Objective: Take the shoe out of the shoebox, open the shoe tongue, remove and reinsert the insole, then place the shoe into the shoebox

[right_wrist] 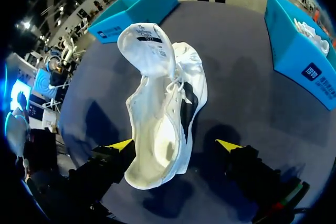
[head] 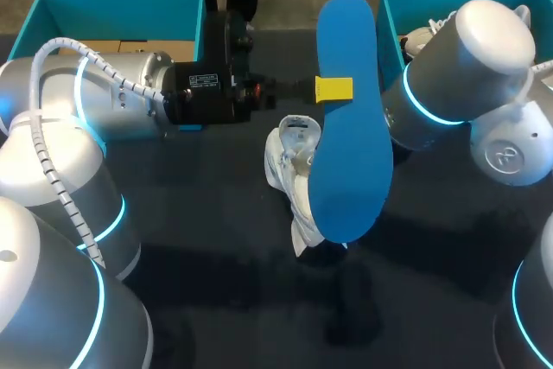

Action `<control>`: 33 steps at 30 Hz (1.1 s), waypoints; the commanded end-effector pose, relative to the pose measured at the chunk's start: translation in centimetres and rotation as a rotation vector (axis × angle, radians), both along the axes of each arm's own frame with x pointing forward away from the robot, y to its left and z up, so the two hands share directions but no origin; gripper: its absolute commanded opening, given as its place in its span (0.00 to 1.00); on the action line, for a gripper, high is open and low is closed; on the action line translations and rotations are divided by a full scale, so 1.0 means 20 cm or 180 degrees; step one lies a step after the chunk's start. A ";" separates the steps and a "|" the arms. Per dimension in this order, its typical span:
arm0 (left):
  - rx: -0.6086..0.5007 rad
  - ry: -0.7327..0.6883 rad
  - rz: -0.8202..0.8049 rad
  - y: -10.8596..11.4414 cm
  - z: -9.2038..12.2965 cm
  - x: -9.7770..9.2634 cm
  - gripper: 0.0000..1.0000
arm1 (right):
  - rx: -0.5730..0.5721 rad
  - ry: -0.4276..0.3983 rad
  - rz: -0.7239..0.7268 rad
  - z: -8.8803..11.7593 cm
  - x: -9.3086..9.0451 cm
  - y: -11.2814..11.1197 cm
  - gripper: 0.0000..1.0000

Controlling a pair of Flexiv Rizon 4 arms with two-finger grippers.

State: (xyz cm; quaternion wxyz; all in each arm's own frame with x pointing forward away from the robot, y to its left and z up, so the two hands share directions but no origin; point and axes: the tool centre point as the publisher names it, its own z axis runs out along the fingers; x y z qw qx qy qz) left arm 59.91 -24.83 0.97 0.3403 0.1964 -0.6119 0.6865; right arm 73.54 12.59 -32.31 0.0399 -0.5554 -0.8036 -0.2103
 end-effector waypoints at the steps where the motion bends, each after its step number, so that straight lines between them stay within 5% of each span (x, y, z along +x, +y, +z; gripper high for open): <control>1: -0.0010 0.0001 0.0006 -0.01 0.00 0.00 0.00 | 0.0418 -0.0018 -0.0031 0.04 0.00 -0.02 1.00; 12: -0.0010 0.0001 0.0006 -0.01 0.00 0.00 0.00 | 0.1070 -0.0042 0.0000 0.24 0.00 -0.08 1.00; 33: -0.0010 0.0001 0.0006 -0.01 0.00 0.00 0.00 | 0.1888 0.0012 0.0157 0.44 -0.01 -0.14 1.00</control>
